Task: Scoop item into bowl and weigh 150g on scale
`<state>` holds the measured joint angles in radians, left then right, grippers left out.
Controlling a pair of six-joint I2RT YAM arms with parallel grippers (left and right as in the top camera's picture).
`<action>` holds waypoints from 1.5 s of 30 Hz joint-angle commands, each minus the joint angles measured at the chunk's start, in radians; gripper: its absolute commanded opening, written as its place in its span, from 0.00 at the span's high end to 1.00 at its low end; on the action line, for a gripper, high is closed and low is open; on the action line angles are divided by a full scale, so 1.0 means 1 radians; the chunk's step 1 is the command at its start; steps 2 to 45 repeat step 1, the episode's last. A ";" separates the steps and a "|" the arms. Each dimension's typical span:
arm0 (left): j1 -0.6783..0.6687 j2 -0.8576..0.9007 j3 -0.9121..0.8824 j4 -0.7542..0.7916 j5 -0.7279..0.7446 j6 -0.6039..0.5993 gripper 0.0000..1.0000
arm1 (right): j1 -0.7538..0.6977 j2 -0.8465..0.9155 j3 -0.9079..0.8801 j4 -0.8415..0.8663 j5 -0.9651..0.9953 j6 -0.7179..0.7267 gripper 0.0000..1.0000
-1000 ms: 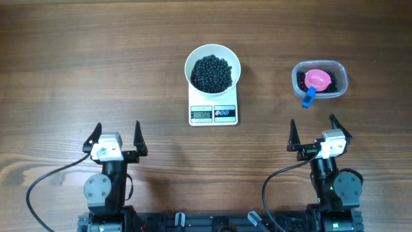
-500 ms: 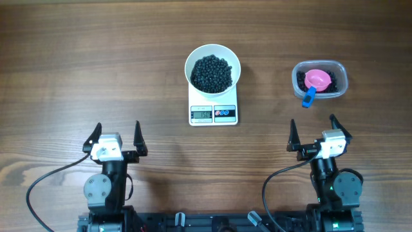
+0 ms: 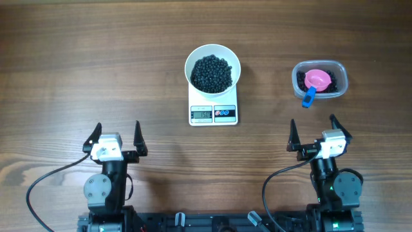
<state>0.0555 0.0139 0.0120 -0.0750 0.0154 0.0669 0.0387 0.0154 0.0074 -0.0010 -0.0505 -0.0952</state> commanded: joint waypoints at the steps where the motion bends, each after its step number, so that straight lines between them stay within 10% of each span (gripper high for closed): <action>1: 0.002 -0.007 -0.006 -0.001 -0.009 0.011 0.00 | 0.003 -0.012 -0.002 0.001 0.005 -0.008 0.00; 45: 0.002 -0.007 -0.006 -0.001 -0.009 0.011 0.00 | 0.003 -0.012 -0.002 0.001 0.005 -0.008 0.00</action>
